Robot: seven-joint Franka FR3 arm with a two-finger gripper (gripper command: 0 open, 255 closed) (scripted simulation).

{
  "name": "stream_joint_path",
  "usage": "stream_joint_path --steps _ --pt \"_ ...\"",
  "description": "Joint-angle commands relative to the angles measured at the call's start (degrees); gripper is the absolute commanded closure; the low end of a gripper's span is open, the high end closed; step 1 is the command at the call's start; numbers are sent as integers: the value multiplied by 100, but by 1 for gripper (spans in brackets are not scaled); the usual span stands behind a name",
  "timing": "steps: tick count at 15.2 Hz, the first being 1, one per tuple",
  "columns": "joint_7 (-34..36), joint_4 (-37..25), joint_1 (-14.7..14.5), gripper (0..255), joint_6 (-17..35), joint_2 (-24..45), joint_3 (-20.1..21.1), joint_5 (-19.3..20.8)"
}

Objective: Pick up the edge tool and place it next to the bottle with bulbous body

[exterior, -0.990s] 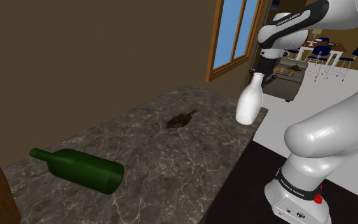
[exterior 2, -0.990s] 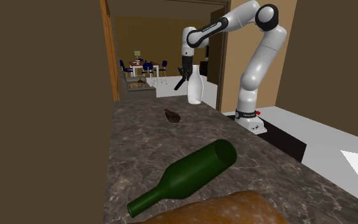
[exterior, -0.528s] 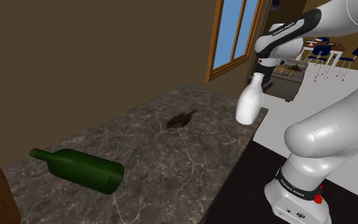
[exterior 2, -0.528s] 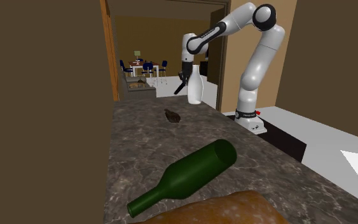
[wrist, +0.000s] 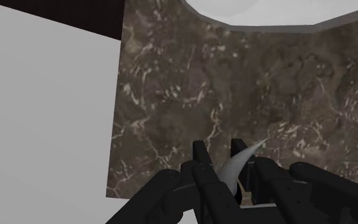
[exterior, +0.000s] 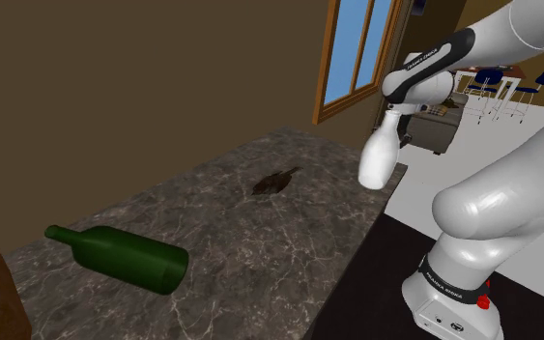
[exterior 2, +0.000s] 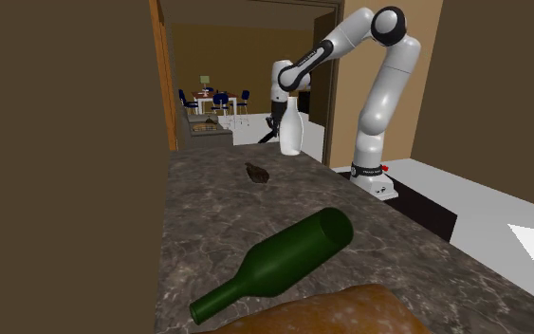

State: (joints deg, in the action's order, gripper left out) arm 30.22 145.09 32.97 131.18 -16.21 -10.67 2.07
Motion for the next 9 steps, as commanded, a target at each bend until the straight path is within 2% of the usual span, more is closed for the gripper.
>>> stream_joint_path --steps 1,6,9 --pt "-22 63 -3 255 164 97 -15 -14" --pt "-75 246 -22 255 644 398 -47 -70" --pt "-79 246 -6 255 644 399 -31 -76"
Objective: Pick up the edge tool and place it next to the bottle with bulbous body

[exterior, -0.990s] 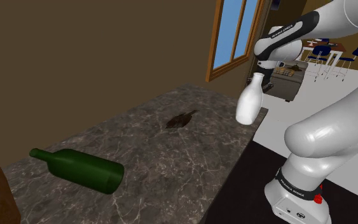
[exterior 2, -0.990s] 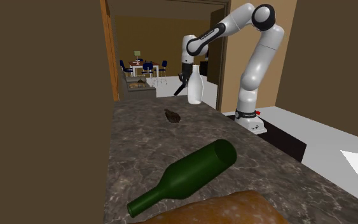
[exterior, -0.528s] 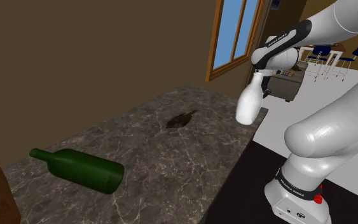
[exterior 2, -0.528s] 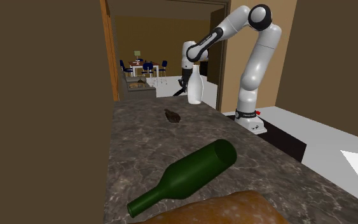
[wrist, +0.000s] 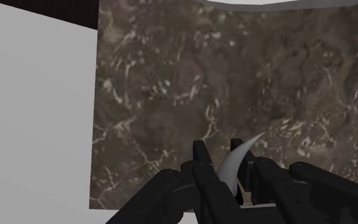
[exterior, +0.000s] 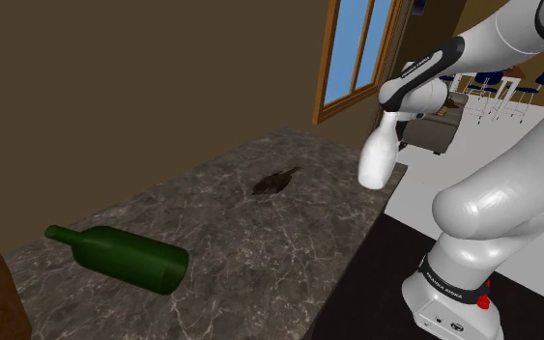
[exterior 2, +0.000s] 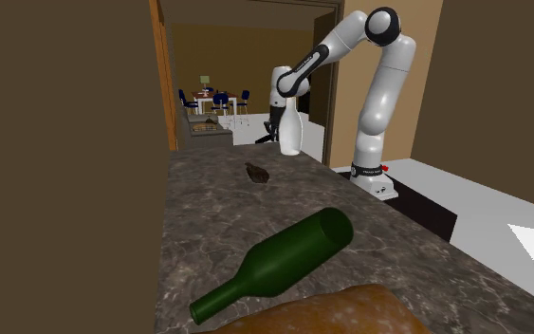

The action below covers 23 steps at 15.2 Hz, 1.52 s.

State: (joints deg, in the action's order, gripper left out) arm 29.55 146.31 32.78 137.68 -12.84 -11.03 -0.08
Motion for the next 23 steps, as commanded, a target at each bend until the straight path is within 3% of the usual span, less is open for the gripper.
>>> stream_joint_path --steps 1,5,6,11,15,23 --pt "-15 124 24 255 -6 63 16 135" --pt "-27 124 70 255 -6 65 63 120" --pt "12 128 61 0 -31 35 86 125" --pt "-32 124 95 0 -5 65 88 112" --pt "33 -190 147 0 -843 -463 146 194" --pt "33 -190 148 0 -843 -462 147 193"
